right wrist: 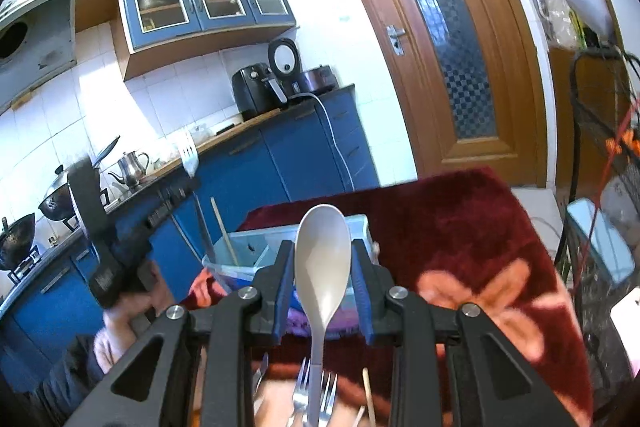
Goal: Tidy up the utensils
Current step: 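Lift the fork and spoon, lower them into the blue holder, open both tools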
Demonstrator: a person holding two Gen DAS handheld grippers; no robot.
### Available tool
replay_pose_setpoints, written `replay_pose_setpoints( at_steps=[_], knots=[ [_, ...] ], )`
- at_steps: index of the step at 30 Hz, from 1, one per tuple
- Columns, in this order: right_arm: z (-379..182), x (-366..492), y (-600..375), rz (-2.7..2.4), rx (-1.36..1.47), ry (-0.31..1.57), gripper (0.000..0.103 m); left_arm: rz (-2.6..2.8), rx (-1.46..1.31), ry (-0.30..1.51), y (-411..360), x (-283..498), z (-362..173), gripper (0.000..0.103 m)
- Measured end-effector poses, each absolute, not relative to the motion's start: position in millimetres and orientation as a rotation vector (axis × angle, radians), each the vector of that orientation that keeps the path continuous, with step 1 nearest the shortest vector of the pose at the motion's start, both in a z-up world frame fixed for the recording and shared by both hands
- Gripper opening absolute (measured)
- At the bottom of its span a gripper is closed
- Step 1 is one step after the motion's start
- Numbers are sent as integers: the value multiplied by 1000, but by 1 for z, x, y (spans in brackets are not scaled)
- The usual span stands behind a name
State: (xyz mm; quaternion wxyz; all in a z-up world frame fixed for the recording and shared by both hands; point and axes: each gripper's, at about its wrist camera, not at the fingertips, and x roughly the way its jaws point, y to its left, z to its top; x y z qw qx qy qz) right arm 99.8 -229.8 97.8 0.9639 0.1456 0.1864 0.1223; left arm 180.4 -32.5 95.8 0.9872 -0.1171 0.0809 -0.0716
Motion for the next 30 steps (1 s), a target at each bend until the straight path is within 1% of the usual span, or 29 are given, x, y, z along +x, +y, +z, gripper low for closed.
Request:
replay_pose_setpoints(
  at_steps=[9,18,23,30],
  knots=[
    [130,140,-222,182,246,246,30,-138,-201,155,-37,177,76,4],
    [128,183,-199,36,101,123,30,-160,-194,184,-42,180,65,4],
    [114,199,-193,37,57,143,30,-170,-196,203,-41,183,61,4],
    [93,202,-196,80,84,263,30,-180,-210,228,-41,187,58,4]
  ],
)
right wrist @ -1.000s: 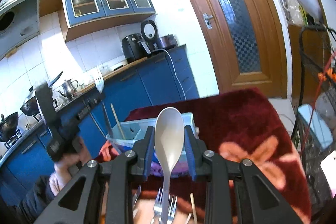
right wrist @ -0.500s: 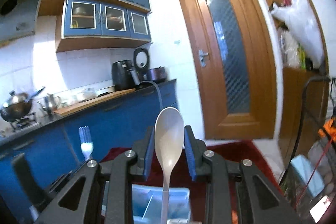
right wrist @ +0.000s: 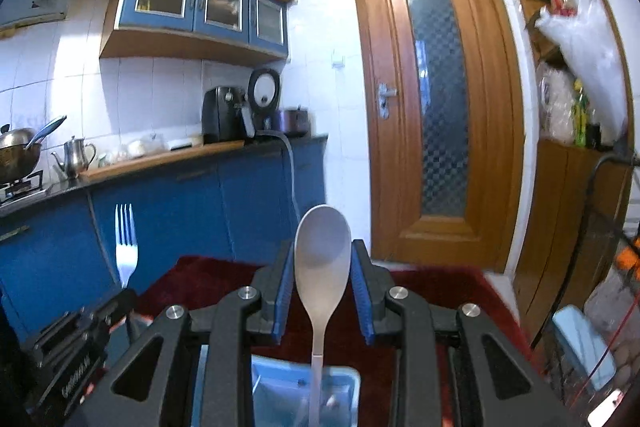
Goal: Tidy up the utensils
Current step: 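Lift the fork and spoon, lower them into the blue holder, open both tools, then lower the left tool to a metal knife while the right tool approaches the wooden chopstick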
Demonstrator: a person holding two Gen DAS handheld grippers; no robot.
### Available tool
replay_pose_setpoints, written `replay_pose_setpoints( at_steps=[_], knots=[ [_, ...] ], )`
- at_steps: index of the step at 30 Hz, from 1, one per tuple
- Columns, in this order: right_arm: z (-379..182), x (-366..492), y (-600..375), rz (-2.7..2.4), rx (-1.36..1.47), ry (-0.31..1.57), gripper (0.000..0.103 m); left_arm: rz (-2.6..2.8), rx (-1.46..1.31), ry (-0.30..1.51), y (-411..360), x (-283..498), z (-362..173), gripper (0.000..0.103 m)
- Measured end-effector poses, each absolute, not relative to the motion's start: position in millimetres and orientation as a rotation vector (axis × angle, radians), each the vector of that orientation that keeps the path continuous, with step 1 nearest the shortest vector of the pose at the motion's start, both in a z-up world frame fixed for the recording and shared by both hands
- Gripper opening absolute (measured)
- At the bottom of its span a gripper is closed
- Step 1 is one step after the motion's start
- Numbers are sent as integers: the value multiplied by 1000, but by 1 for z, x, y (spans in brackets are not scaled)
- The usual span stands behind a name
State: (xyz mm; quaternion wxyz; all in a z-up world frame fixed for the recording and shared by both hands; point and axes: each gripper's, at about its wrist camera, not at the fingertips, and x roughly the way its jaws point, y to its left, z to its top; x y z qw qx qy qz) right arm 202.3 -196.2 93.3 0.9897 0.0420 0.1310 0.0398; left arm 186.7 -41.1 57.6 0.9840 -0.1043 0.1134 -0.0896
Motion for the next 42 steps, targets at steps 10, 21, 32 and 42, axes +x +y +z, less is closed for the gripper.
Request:
replay_pose_setpoints(
  at_steps=[10,21,32,42],
  knots=[
    [88,179,-199,149,128,317,37,-207,-241,310,-42,182,62,19],
    [113,137,-209,164,195,309,38,-235,-196,362,-35,148,75,28],
    [98,93,-226,161,274,442,38,-285,-135,490,-39,110,79,28],
    [73,58,-229,144,277,554,40,-278,-92,640,-41,77,61,28]
  ],
)
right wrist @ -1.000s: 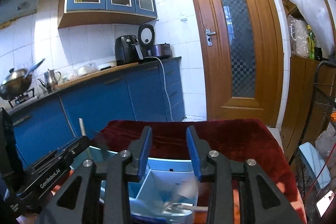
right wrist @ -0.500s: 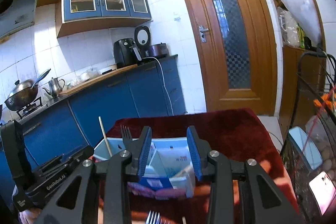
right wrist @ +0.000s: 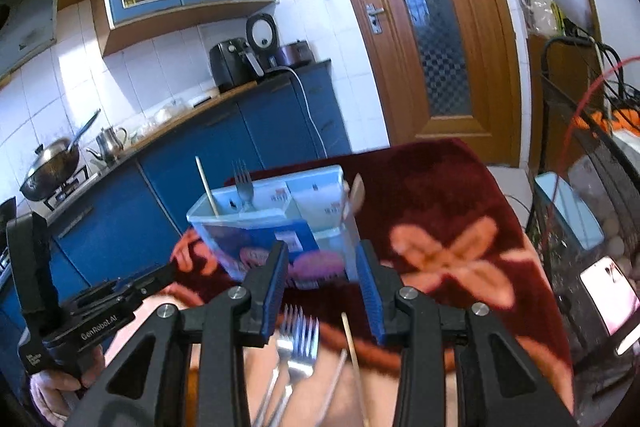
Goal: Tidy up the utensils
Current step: 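Lower the left tool to a metal knife while the right tool approaches the wooden chopstick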
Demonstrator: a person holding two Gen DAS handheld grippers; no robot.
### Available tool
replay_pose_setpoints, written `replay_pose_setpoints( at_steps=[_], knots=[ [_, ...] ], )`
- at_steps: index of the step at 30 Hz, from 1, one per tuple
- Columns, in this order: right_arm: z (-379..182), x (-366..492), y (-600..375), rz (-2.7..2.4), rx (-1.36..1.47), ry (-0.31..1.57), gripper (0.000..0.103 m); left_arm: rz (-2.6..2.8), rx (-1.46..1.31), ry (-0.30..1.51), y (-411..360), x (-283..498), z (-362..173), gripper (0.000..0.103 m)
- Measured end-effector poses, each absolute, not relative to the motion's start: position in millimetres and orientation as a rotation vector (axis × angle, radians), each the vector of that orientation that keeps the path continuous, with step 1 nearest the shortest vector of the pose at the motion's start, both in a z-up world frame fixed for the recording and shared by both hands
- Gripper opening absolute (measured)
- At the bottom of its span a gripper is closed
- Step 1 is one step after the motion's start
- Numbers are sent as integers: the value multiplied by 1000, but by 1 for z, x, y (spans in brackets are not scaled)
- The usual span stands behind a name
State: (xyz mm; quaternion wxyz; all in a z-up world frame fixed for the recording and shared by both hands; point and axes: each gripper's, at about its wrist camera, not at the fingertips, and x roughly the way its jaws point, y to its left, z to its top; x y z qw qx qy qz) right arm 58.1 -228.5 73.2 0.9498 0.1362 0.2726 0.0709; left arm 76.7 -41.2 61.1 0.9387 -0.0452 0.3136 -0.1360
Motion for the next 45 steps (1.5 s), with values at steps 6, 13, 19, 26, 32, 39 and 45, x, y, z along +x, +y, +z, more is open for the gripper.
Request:
replay_pose_setpoints(
  at_steps=[6,13,19,26,32,39,45],
  knots=[
    [52,38,-229,140,268,642,46,-286,-98,750,-42,67,42,29],
    [25,25,-229,167,271,728,48,-293,-73,851,-48,59,16,37],
    [9,18,-236,159,273,757,49,-347,-59,909,-63,55,5,45],
    [-5,11,-239,134,248,776,50,-304,-19,942,-76,68,-7,45],
    [-13,14,-245,129,259,794,50,-289,-48,978,-74,90,-13,45],
    [-16,19,-244,136,250,804,50,-302,-98,1002,-72,106,-17,45],
    [-16,19,-243,139,245,805,51,-367,-186,1031,-68,111,-16,45]
  ],
)
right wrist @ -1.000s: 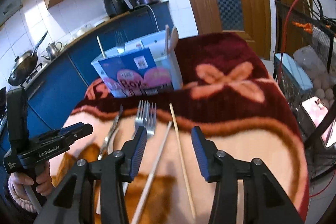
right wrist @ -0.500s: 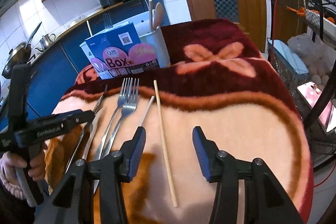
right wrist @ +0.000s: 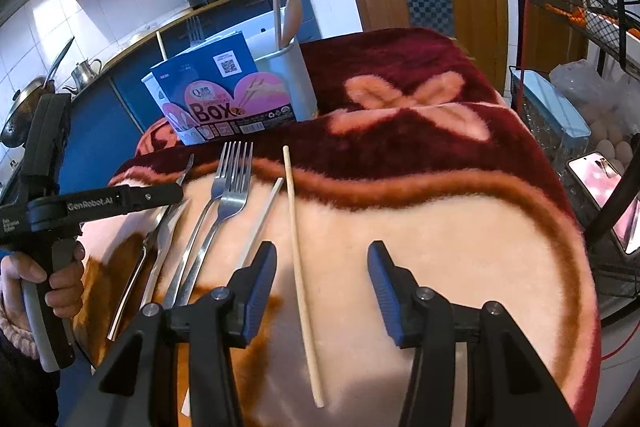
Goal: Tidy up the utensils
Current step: 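Lower the left tool to a metal knife while the right tool approaches the wooden chopstick, then close the left tool on the metal knife while the right tool closes on the wooden chopstick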
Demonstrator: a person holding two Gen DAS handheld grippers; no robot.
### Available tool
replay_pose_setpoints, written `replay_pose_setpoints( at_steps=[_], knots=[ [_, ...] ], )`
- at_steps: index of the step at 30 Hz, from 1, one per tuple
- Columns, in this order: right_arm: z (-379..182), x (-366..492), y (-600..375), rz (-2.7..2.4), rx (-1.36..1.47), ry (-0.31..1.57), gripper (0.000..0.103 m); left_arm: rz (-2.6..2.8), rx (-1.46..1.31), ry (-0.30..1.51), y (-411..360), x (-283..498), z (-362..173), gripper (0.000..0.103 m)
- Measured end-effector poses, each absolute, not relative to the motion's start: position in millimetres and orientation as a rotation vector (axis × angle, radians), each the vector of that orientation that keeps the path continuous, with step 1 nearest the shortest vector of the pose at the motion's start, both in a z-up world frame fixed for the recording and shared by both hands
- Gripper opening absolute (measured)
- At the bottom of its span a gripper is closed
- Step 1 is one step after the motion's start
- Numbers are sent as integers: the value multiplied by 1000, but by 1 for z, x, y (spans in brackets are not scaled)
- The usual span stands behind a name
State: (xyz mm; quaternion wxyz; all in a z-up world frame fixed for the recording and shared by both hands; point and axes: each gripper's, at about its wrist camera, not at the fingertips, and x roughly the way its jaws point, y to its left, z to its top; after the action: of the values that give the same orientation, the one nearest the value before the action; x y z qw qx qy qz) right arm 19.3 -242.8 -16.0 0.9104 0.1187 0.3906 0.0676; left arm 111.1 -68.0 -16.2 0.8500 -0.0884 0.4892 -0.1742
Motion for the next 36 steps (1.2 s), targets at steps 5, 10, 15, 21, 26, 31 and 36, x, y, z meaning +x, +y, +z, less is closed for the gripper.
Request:
replay_pose_setpoints(
  at_steps=[5,10,15,21,26,31,36],
  knots=[
    [-16,20,-243,141,246,806,51,-411,-258,1066,-61,113,-18,42],
    [-16,20,-242,147,242,807,51,-398,-274,1073,-53,116,-21,38],
    [-16,21,-241,148,242,809,51,-381,-248,1074,-61,118,-22,23],
    [-14,23,-239,149,224,825,51,-376,-250,1053,-63,123,-23,3],
    [-9,33,-233,161,170,861,51,-370,-232,1015,-59,113,-19,3],
    [-7,49,-225,175,109,912,44,-362,-188,931,-50,103,-8,3],
    [-8,71,-218,188,50,999,20,-352,-122,805,-43,90,12,3]
  ],
)
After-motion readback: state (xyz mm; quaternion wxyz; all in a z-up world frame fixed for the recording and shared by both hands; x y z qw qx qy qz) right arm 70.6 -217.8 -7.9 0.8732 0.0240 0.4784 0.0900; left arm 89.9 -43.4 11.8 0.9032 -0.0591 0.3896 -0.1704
